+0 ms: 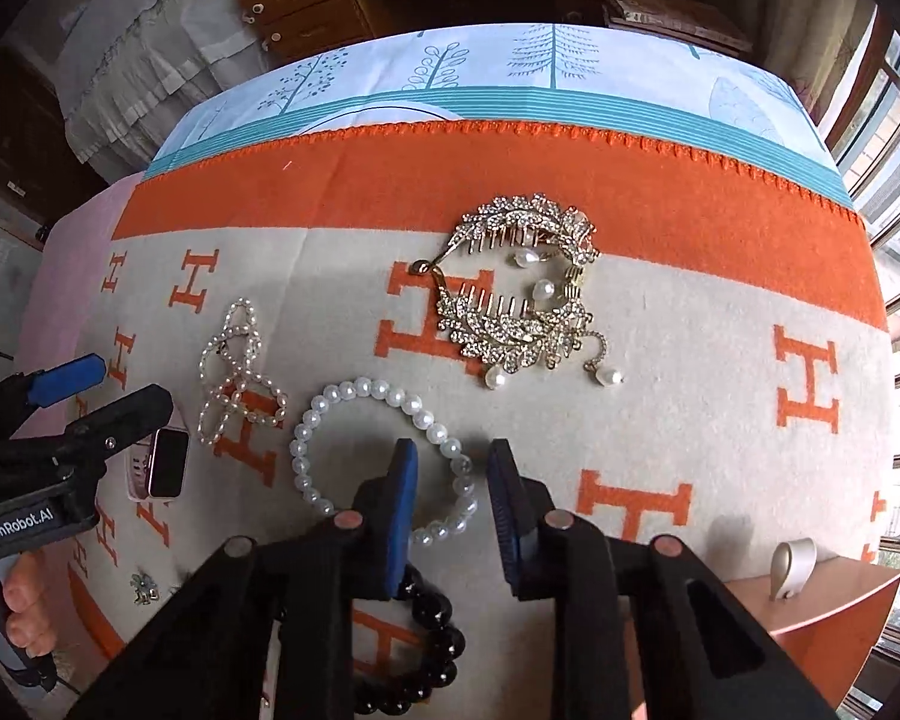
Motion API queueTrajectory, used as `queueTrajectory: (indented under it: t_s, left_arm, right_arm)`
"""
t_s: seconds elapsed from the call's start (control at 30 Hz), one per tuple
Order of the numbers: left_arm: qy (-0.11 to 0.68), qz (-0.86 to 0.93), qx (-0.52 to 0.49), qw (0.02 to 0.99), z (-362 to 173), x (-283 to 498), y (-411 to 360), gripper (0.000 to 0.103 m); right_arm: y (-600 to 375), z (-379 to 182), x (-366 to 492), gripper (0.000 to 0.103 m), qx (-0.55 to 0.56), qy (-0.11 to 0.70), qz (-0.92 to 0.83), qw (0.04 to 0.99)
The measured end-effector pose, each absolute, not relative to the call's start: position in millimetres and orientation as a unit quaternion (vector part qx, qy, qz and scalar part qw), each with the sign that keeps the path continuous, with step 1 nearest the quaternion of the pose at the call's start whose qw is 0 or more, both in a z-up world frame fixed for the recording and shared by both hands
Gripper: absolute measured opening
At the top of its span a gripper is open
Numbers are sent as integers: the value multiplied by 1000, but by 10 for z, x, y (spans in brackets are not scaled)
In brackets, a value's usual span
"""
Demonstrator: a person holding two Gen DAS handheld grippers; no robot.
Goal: Organize jewelry
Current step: 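Grasp the white pearl bracelet with the right tool while the left tool grasps the long pearl necklace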
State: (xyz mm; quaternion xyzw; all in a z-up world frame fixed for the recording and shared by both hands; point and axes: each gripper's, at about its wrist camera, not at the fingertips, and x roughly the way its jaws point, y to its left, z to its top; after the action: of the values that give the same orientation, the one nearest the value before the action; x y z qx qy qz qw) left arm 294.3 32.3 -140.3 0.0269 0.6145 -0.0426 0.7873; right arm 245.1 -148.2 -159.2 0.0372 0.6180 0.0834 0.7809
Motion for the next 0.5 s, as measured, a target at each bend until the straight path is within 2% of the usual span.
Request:
queueTrajectory:
  t_s: [0.03, 0.2, 0.33, 0.4, 0.5]
  left_arm:
    - [619, -43, 29, 784, -1433, 2977, 313, 79]
    - [640, -47, 23, 767, -1588, 3121, 284, 61]
    - [637, -48, 24, 769, -1598, 3208, 246, 59]
    - [638, -49, 15, 768, -1602, 3252, 257, 47]
    - [646, -46, -1, 762, -1611, 3293, 301, 36]
  right_arm:
    - [-1470, -1589, 2459, 9, 28, 615, 84, 784]
    - [-1572, -1582, 2411, 7, 53, 618, 98, 778]
    - [-1660, -1486, 2253, 7, 70, 606, 108, 785]
    - [-1702, -1396, 2154, 7, 77, 597, 117, 790]
    - [-1759, -1211, 1973, 7, 84, 579, 132, 800]
